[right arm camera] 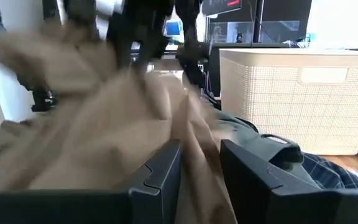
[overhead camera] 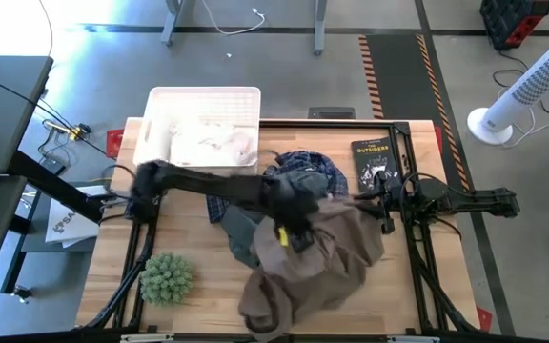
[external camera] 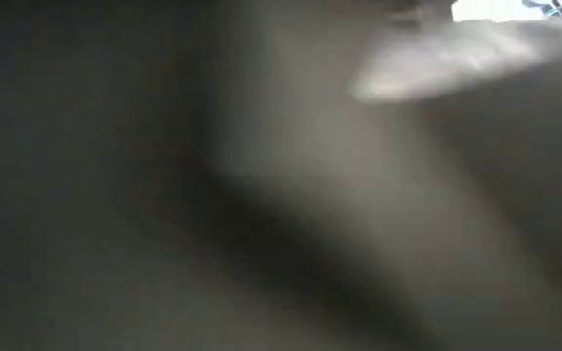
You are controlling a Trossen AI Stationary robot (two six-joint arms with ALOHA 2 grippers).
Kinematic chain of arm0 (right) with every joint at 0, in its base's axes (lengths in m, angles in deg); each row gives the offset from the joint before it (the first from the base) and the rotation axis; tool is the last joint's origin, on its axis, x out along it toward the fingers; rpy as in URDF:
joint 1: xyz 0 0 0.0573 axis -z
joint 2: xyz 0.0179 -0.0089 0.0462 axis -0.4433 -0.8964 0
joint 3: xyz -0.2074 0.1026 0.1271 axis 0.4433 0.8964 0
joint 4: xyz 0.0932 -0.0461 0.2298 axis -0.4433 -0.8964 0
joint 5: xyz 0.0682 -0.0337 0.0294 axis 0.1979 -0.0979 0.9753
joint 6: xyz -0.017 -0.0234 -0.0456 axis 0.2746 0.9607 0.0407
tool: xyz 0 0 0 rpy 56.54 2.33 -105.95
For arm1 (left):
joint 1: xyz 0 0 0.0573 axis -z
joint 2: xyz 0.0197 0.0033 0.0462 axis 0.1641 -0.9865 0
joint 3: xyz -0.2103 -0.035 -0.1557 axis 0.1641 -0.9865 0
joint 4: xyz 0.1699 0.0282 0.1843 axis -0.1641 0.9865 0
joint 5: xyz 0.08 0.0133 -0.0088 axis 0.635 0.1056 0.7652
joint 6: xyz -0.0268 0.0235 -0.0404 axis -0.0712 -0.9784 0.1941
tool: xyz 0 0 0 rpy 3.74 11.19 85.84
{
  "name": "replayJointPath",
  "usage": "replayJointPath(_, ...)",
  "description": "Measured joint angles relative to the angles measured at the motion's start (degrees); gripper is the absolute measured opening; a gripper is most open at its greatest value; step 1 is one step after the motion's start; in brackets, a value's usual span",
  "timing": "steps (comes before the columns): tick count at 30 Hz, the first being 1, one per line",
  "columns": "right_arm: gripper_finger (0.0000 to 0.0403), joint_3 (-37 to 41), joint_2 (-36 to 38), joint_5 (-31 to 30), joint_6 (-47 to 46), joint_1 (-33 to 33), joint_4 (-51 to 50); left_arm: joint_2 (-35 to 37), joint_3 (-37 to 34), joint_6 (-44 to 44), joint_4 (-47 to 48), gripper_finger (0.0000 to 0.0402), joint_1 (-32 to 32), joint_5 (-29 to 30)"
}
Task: Sort clothes
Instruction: Put the brown jacket into the white laundry bin
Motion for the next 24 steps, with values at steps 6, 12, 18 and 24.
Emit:
replayJointPath(6, 0.0112, 0.0, 0.0, 0.0, 0.0, 0.0, 0.7, 14.8, -0.2, 1.3, -5.6, 0.0001, -1.0, 5.2)
replayJointPath(12, 0.0112, 0.0, 0.0, 0.0, 0.0, 0.0, -0.2, 27.1, 0.0, -4.4, -21.7, 0.0001, -1.0, 14.7)
replayJointPath(18, 0.0112, 0.0, 0.0, 0.0, 0.0, 0.0, -0.2, 35.2, 0.1, -24.7, -38.7, 0.0001, -1.1, 22.3)
replayJointPath(24, 0.0112, 0.0, 0.0, 0.0, 0.0, 0.0, -0.1, 41.6, 2.8, -48.4, -43.0, 0.0001, -2.1, 34.9)
